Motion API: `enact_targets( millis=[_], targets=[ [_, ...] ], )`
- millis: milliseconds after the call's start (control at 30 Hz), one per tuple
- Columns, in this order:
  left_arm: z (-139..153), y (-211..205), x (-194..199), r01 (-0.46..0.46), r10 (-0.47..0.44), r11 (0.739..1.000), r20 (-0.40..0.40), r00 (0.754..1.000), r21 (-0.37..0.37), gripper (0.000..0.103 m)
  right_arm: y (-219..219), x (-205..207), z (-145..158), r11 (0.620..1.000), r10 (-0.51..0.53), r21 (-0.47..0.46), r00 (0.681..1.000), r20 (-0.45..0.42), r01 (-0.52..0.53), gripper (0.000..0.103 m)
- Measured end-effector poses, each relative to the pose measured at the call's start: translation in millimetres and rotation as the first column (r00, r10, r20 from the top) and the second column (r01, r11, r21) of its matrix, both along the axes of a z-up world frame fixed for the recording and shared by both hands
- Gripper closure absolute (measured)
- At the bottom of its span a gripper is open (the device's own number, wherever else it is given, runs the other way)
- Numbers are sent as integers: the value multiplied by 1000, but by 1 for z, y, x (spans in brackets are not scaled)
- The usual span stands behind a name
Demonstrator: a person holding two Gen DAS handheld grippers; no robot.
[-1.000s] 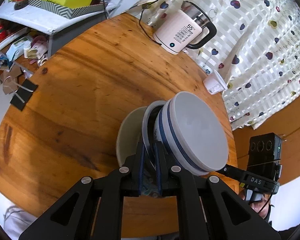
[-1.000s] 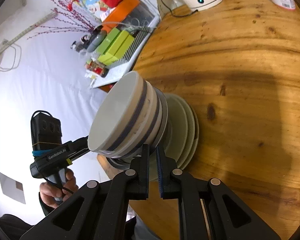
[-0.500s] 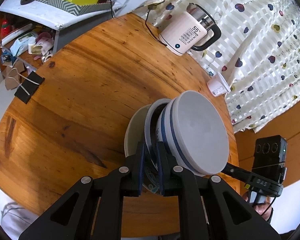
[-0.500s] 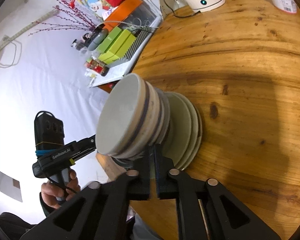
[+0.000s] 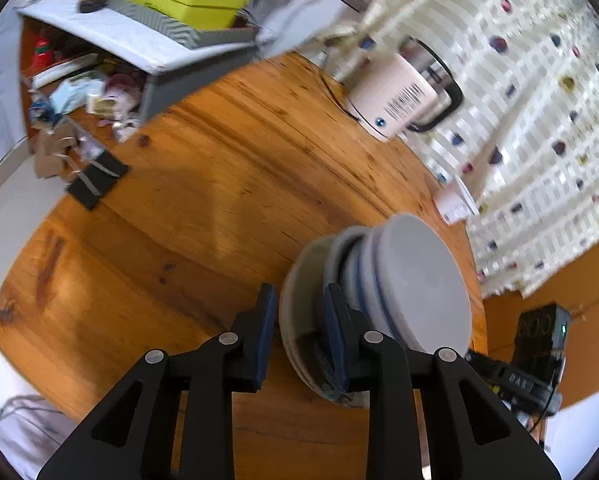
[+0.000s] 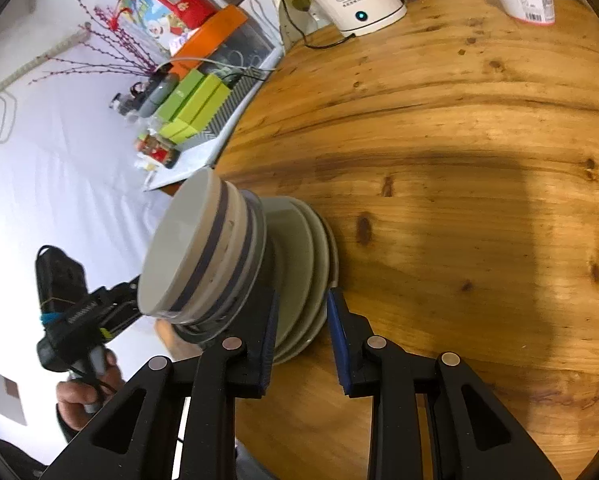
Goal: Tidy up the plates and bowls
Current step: 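Lower the bowl stack onto the plates and open the right tool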
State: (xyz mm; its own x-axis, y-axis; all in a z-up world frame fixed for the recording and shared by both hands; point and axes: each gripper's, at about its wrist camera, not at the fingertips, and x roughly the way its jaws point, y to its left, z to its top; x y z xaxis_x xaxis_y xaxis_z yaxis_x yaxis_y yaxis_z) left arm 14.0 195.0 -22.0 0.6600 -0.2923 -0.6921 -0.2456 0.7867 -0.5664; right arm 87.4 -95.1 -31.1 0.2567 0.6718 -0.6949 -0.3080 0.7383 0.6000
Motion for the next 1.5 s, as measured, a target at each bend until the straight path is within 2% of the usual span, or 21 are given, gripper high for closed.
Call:
enact_targets(
  millis=[100, 167, 333, 733, 833, 1033, 1167, 1267, 1400, 1500],
  targets=[
    [-2, 13, -6, -66, 66, 998, 1, 998, -3, 77, 0, 0, 2, 999, -7, -36, 1000, 25, 8, 84],
    [-7, 16, -3, -71, 71, 997, -21, 997, 11, 77, 1, 1, 2, 998, -9, -64, 999, 40, 12, 84],
    [-25, 2, 9, -22, 26, 999, -104, 994, 46, 77, 6, 2, -3, 994, -1, -110, 999, 48, 6, 84],
    [-23, -25, 17, 27, -1, 985, -152, 988, 168, 77, 15, 8, -9, 986, 11, -165, 999, 53, -2, 84],
    [-21, -30, 19, 30, 2, 979, -156, 988, 200, 78, 16, 8, -8, 984, 11, -177, 998, 61, 0, 84],
    [-23, -24, 18, 18, 7, 987, -148, 989, 162, 78, 12, 8, -7, 986, 6, -169, 998, 60, 5, 84],
    [-13, -23, 9, 3, 17, 983, -109, 994, 182, 77, 6, 3, -1, 985, 7, -170, 997, 81, 7, 84],
    [-6, -28, 3, 12, 6, 979, -85, 996, 204, 77, 2, -3, 7, 985, 11, -175, 994, 107, 7, 80],
    [5, -39, -7, 24, -13, 971, -45, 999, 239, 77, 0, -18, 21, 982, 36, -188, 986, 161, -6, 57],
    [14, -49, -16, 26, -22, 962, -17, 1000, 270, 73, 1, -32, 30, 980, 61, -197, 977, 204, -20, 48]
  ],
)
